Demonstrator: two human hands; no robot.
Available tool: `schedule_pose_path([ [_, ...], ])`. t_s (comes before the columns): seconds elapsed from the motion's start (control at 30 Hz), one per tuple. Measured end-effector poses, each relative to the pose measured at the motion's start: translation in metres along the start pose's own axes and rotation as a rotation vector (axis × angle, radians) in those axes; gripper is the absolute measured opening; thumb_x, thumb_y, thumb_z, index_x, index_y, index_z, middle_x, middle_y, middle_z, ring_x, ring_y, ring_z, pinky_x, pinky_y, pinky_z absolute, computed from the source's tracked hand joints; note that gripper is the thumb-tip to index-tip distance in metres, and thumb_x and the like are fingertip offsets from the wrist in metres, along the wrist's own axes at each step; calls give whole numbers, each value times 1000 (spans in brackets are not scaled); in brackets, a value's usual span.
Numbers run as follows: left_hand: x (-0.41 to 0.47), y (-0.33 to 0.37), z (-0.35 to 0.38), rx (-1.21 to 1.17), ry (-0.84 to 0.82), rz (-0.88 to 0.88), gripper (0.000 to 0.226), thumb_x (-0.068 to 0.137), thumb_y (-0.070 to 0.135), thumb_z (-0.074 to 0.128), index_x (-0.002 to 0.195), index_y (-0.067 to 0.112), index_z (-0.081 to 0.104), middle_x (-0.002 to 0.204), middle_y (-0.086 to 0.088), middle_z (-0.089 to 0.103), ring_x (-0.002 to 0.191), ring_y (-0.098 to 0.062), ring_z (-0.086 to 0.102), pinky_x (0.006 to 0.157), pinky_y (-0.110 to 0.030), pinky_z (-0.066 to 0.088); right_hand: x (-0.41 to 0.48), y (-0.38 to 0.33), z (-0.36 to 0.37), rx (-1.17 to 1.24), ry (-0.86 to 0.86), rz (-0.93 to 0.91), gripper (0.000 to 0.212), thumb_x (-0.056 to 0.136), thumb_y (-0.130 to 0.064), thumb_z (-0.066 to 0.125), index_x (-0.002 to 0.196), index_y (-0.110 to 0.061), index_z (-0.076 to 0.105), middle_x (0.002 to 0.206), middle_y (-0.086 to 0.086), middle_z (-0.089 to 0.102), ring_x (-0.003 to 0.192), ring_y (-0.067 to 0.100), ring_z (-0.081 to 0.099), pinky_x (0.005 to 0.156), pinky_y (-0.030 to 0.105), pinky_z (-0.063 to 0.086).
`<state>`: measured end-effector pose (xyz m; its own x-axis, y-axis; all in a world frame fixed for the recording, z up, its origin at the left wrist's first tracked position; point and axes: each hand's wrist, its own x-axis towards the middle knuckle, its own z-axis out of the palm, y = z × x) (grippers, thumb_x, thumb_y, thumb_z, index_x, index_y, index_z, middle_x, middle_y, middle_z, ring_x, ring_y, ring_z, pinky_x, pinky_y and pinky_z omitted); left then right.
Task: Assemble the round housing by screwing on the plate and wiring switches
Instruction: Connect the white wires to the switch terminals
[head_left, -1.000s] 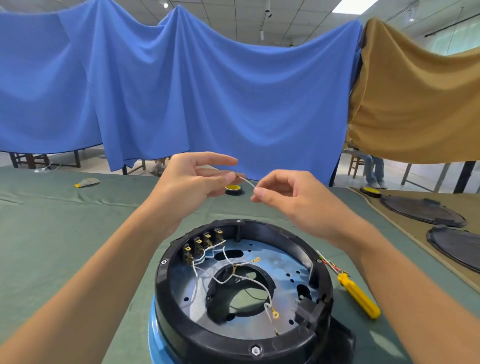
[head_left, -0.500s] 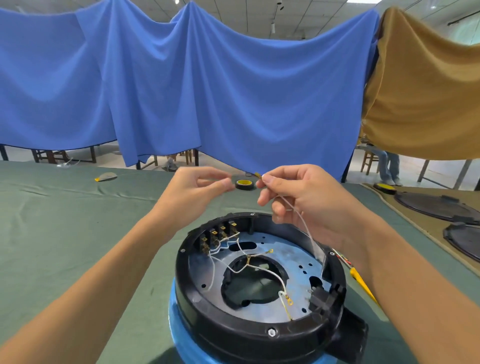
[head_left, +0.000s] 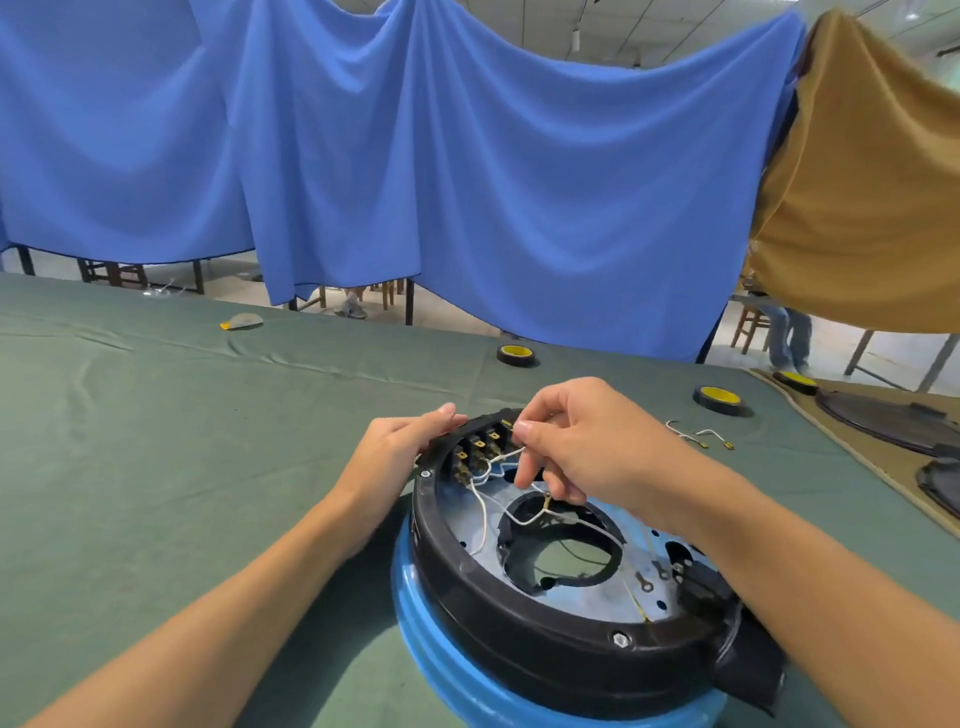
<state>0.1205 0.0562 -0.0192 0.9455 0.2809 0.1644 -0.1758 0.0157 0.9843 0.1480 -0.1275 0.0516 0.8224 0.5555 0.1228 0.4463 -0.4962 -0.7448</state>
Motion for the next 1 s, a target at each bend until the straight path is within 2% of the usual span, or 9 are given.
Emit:
schedule_pose_path([
  [0.07,-3,-3,0,-16,-33,23,26,95,28,60,96,11,80,100,-12,77,96,-23,71,102,-45,50,-2,-4,5,-145,1,-22,20,97,-18,52,80,-16,62,67,0,72,46,6,56,45,22,44],
  [0.13,-6,-4,1,-9,-70,56,27,97,24,57,91,13,81,94,-13,77,86,-20,70,89,-39,53,-3,-7,12,-316,15,-71,22,96,-22,53,77,-19,64,73,0,70,59,12,62,53,28,50],
  [0.23,-8,-4,3,-41,-116,88,31,98,14,52,89,14,82,95,-13,77,84,-17,71,78,-27,56,-4,-10,20,-490,41,-119,23,94,-24,53,80,-13,68,77,6,66,74,24,62,68,38,54],
  [0.37,-10,-3,6,-95,-105,97,38,97,6,50,80,17,82,83,-8,77,74,-12,70,68,-20,56,-4,-10,26,-579,73,-140,25,89,-21,52,82,-4,68,78,14,67,80,33,61,72,45,54],
  [0.47,-9,-2,8,-101,-89,93,37,96,6,51,78,15,82,83,-8,76,74,-13,69,68,-21,56,-3,-11,28,-564,96,-147,25,89,-19,52,81,-2,68,77,15,67,80,31,60,73,46,53],
  [0.6,-8,-3,8,-89,-51,83,32,96,8,52,80,10,80,85,-17,72,77,-21,65,69,-27,53,0,-10,34,-520,108,-145,24,88,-16,53,81,2,68,71,18,69,79,30,62,71,45,53],
  [0.7,-8,-2,8,-70,-57,88,33,97,7,49,82,8,78,87,-21,69,80,-25,62,74,-32,50,0,-9,37,-533,130,-147,23,88,-16,53,82,0,68,75,18,68,80,31,61,72,46,52],
  [0.87,-9,-1,6,-28,-74,104,42,98,7,48,72,17,80,78,-13,69,74,-20,61,71,-30,48,-3,-7,39,-543,166,-154,23,90,-17,53,79,-4,67,73,13,67,76,29,61,72,45,53],
  [1.0,-7,-3,5,5,-55,96,32,97,11,51,78,7,77,80,-19,65,75,-25,57,74,-37,43,-4,-7,42,-519,187,-151,21,91,-17,53,78,-7,67,75,12,67,77,28,61,73,44,53],
])
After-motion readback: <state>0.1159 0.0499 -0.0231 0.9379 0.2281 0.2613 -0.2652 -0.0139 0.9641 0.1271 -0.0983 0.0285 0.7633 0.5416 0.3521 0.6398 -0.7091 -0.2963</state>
